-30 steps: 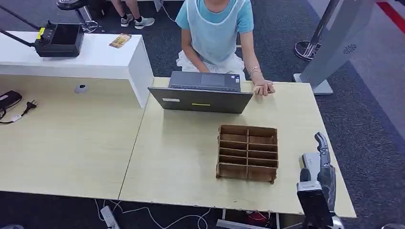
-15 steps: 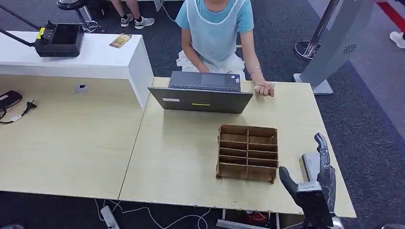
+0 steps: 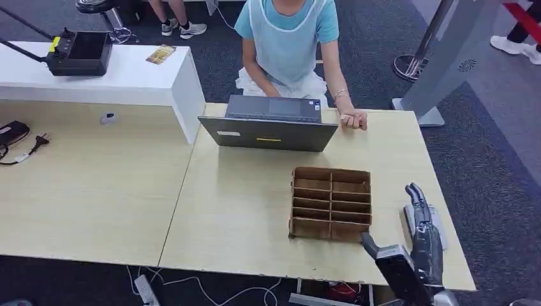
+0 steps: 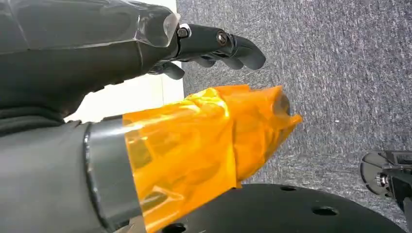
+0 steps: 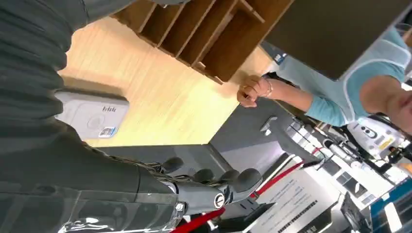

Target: Pass the card to the sensor for recognition and then transmit it.

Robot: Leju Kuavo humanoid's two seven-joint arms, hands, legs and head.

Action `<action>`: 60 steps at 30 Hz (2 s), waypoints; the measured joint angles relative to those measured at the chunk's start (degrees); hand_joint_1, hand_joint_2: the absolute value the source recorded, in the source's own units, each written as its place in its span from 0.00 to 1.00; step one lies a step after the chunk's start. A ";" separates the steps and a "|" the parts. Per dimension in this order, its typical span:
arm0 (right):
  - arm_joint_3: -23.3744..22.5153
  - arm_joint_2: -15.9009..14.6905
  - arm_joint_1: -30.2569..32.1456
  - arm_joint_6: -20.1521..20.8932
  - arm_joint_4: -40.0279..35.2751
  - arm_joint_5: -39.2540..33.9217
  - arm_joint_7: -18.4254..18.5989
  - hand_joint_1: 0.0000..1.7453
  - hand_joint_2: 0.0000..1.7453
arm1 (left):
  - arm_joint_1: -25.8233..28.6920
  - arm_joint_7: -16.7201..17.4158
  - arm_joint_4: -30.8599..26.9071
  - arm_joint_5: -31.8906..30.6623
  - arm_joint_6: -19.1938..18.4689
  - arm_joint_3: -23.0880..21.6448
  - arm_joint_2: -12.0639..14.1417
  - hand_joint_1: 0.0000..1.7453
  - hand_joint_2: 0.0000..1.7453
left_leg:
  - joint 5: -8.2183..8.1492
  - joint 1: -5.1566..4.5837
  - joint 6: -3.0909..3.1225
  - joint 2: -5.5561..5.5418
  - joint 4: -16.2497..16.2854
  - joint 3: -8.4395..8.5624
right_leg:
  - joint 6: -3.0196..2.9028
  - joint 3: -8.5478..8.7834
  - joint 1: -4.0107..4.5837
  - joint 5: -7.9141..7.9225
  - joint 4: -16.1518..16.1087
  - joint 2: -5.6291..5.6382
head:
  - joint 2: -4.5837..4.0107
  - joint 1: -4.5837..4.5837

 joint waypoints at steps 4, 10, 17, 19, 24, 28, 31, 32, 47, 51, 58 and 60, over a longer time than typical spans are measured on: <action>1.10 -1.20 -0.07 0.11 0.90 5.85 3.64 0.00 1.00 | 0.00 0.48 0.00 -0.20 -0.04 0.00 0.00 0.00 0.00 | 0.00 0.00 0.00 0.00 0.00 0.00 | 0.00 0.00 0.00 0.00 0.00 0.00 | 0.00 -0.02; 2.38 -4.15 -0.72 -0.02 2.36 16.36 9.49 0.00 1.00 | 0.00 1.07 0.00 -0.88 -0.50 0.00 0.00 0.00 0.00 | 0.00 0.00 0.00 0.00 0.00 -0.01 | 0.00 0.00 0.00 0.00 0.00 0.00 | 0.00 -0.02; 3.06 -5.57 -1.30 -0.02 3.45 16.92 10.01 0.00 1.00 | -0.01 1.09 0.00 -0.92 -0.55 0.00 0.00 0.00 0.00 | 0.00 0.00 0.00 0.00 0.00 0.00 | 0.00 0.00 0.00 0.00 0.00 0.00 | 0.00 -0.02; 3.37 -5.79 -1.62 0.00 3.76 19.09 11.02 0.00 1.00 | -0.01 1.11 0.00 -0.92 -0.77 0.00 0.00 0.00 0.00 | 0.00 0.00 0.00 0.00 -0.01 0.00 | 0.00 0.00 0.00 0.00 0.00 0.00 | 0.00 -0.02; 4.44 -6.21 -3.20 1.38 5.25 25.63 15.85 0.00 1.00 | -0.01 1.49 0.00 -0.94 -1.09 0.00 0.00 0.00 0.00 | 0.00 0.00 0.00 0.00 0.00 0.00 | 0.00 0.00 0.00 0.00 0.00 0.00 | 0.00 -0.02; 5.38 -7.04 -4.13 4.24 6.32 27.94 18.74 0.00 1.00 | -0.01 1.86 0.00 -0.94 -1.09 0.00 -0.02 0.00 0.00 | 0.00 0.00 0.00 0.00 0.00 0.00 | 0.00 0.00 0.00 0.00 0.00 0.00 | 0.00 0.00; 6.19 -7.43 -5.28 5.18 7.28 28.55 19.21 0.00 1.00 | -0.02 2.05 0.00 -1.03 -1.07 0.00 -0.09 0.00 0.00 | 0.00 0.00 0.00 0.00 0.00 0.00 | 0.00 0.00 0.00 0.00 0.00 0.01 | 0.00 0.00; 6.45 -7.48 -5.73 5.64 7.61 28.62 19.21 0.00 1.00 | -0.03 2.10 0.00 -1.03 -1.07 0.00 -0.11 0.00 0.00 | 0.00 0.00 0.00 0.01 0.00 0.00 | 0.00 0.00 0.00 0.00 0.00 0.01 | 0.00 -0.02; 14.74 -7.52 -15.72 13.75 16.00 23.61 18.67 0.00 1.00 | -0.12 2.21 0.00 -0.53 -1.09 0.00 -0.13 0.00 0.00 | 0.02 0.00 -0.02 0.01 -0.01 0.01 | 0.00 0.00 0.00 0.00 0.01 0.03 | 0.00 0.00; 15.98 -7.52 -16.67 14.38 17.09 23.00 18.62 0.00 1.00 | -0.13 2.19 0.00 -0.48 -1.09 0.00 -0.13 0.00 0.00 | 0.01 0.00 -0.01 0.01 -0.01 0.01 | 0.00 0.00 0.00 0.00 0.01 0.03 | 0.00 0.00; 16.68 -7.52 -16.94 14.21 17.97 22.58 19.41 0.00 1.00 | -0.13 2.19 0.00 -0.20 -1.11 0.11 -0.13 0.00 0.00 | 0.01 0.00 -0.01 0.01 -0.01 0.01 | 0.00 0.00 0.00 0.00 0.01 0.02 | 0.00 0.00; 16.70 -7.52 -16.94 14.10 17.97 22.52 19.54 0.00 1.00 | -0.13 2.12 0.00 -0.04 -1.09 0.28 -0.13 0.00 0.00 | 0.01 0.00 -0.01 0.01 -0.01 0.02 | 0.00 0.00 0.00 0.00 0.01 0.02 | 0.00 0.00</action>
